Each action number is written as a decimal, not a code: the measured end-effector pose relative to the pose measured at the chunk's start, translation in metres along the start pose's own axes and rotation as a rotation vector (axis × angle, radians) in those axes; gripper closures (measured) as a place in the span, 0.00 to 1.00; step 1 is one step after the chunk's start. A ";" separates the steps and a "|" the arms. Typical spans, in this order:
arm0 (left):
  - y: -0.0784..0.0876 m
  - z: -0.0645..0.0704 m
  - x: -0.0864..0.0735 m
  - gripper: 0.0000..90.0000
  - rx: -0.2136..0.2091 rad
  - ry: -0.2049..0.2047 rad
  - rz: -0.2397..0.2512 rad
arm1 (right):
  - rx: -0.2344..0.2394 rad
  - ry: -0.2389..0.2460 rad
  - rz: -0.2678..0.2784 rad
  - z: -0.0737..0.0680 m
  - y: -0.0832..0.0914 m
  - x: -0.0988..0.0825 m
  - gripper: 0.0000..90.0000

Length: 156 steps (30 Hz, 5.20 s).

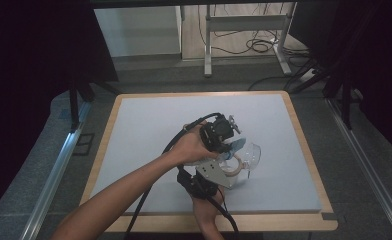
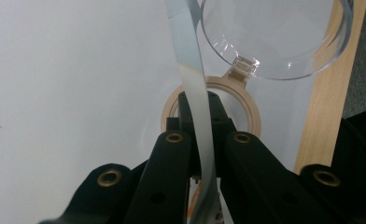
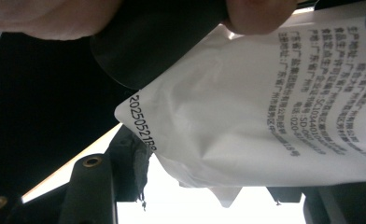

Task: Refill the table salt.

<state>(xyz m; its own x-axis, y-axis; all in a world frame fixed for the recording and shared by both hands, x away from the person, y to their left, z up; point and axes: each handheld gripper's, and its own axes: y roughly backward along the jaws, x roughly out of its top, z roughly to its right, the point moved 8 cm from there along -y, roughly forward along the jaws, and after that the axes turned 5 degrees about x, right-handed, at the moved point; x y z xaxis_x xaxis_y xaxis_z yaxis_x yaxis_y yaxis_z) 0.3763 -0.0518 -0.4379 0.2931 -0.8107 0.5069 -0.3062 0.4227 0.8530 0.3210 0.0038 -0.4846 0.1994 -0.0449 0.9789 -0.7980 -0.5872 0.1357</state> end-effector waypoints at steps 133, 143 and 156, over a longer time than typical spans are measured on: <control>-0.003 -0.001 -0.011 1.00 -0.044 0.057 0.080 | 0.007 0.009 -0.014 -0.002 -0.002 -0.016 0.44; -0.002 -0.002 -0.009 1.00 -0.052 0.071 0.103 | 0.004 0.008 -0.017 -0.001 -0.001 -0.016 0.44; 0.000 -0.003 -0.011 1.00 -0.076 0.100 0.144 | 0.007 0.031 -0.026 0.000 0.000 -0.021 0.44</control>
<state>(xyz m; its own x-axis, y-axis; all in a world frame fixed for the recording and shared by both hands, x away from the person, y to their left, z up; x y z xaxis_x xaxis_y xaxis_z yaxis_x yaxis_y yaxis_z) 0.3761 -0.0414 -0.4435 0.3408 -0.6969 0.6311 -0.2835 0.5639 0.7757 0.3167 0.0046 -0.5056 0.2028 -0.0045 0.9792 -0.7887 -0.5935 0.1606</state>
